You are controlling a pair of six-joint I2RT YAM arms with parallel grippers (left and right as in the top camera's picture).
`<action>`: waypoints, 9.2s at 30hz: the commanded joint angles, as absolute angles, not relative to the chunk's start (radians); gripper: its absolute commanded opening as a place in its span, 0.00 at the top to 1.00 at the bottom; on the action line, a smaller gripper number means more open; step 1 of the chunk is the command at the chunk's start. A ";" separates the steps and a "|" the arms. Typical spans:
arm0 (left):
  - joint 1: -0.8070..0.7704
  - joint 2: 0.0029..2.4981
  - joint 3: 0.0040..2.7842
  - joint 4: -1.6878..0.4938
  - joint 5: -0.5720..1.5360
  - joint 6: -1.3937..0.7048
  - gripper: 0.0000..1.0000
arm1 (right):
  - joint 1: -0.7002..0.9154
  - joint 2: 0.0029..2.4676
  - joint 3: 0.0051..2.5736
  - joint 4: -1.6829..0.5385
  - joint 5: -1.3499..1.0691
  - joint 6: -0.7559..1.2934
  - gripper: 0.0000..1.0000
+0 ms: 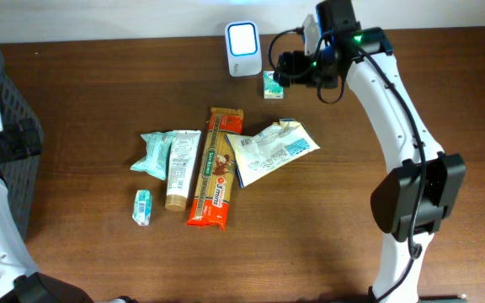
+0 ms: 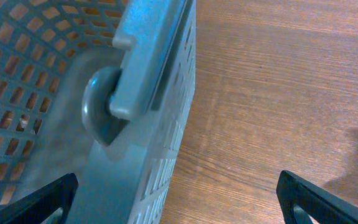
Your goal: Scan the item barcode
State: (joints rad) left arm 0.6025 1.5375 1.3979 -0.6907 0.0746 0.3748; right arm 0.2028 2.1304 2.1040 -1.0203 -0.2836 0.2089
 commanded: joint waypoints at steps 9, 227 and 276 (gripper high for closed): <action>0.605 1.543 1.403 -0.690 0.086 0.372 0.01 | 0.203 2.389 2.146 -0.768 -0.215 0.530 0.29; 0.606 1.543 1.403 -0.690 0.085 0.372 0.01 | 0.307 1.933 1.097 -0.853 -0.634 0.157 0.49; 0.605 1.543 1.403 -0.690 0.086 0.372 0.01 | 0.462 2.248 2.325 -0.812 0.483 -0.197 0.96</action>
State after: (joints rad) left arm 0.6025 1.5375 1.3983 -0.6907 0.0742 0.3748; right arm 0.4095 2.1262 2.3016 -0.9222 0.1680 0.0032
